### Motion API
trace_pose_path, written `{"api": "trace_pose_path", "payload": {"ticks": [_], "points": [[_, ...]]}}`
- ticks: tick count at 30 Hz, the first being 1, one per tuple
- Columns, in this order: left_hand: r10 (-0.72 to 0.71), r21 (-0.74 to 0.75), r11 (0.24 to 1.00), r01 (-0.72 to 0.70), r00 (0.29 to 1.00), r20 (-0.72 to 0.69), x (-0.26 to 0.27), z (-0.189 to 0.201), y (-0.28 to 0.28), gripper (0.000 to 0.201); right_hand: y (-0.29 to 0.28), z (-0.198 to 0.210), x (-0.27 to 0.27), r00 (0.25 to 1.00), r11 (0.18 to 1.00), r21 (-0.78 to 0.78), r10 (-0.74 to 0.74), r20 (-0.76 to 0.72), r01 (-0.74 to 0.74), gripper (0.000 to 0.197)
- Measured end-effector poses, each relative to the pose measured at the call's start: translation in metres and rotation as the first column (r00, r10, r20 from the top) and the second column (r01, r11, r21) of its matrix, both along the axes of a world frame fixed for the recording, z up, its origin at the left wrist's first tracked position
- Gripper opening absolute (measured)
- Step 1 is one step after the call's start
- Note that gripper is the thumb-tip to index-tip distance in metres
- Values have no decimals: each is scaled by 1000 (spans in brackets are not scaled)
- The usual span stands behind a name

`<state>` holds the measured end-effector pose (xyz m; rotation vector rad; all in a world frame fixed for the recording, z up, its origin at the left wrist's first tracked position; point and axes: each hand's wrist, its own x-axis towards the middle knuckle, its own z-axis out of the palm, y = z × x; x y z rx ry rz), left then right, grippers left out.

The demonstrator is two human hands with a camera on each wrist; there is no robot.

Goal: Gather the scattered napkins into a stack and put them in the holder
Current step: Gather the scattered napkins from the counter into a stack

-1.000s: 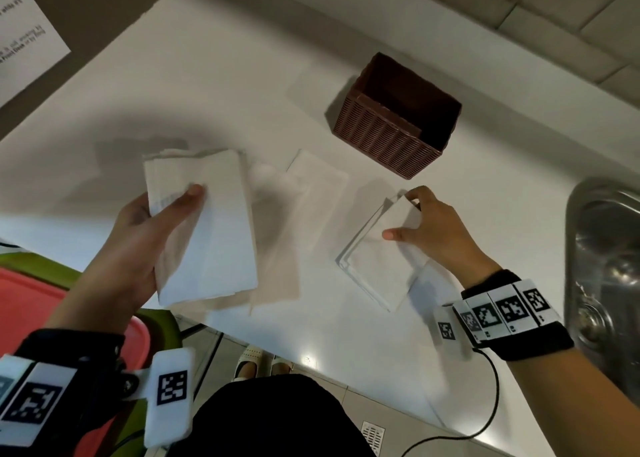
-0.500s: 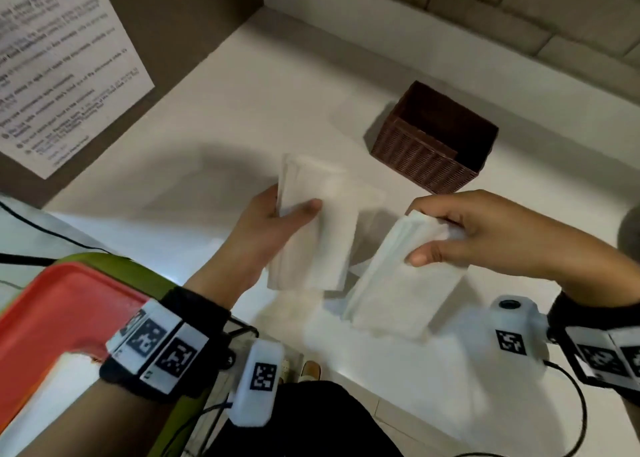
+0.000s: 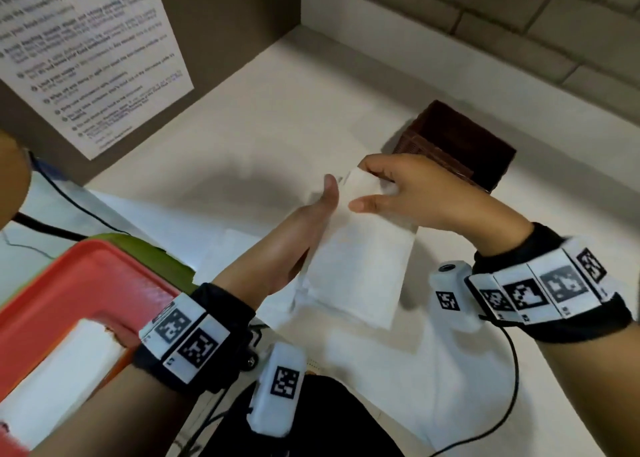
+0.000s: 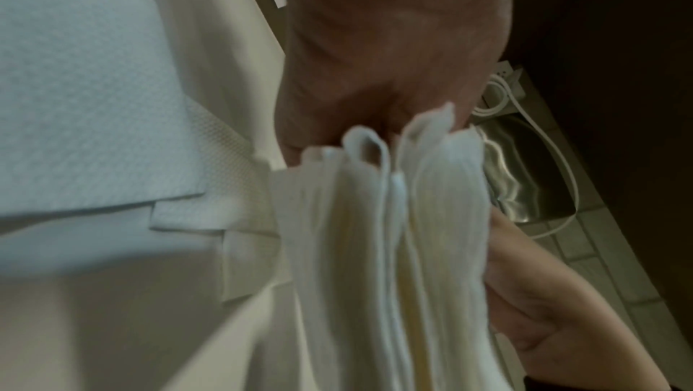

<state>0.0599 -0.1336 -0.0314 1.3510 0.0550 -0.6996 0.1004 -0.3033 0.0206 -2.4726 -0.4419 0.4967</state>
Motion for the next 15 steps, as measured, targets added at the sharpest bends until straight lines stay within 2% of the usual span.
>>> {"api": "trace_pose_path", "payload": {"ticks": [3,6,8,9,11,15], "points": [[16,107,994,-26,996,86,-9,-1,1,17,11,-4,1,999,999,5,52,15,-52,27],[202,168,961,-219,973,111,-5,-6,30,24,9,-5,3,997,997,60,-42,61,38,43],[392,248,873,-421,906,157,4,-5,62,38,-1,-7,6,979,987,79,-150,138,140,44],[461,277,820,-502,864,201,8,-2,78,44,-8,-10,7,970,984,46,-175,166,170,43],[550,241,760,-603,796,255,13,6,103,42,-21,-21,9,965,980,-58,-175,197,190,40],[606,187,724,-663,742,285,16,21,131,34,-24,-50,3,981,961,-244,-93,168,132,31]]}}
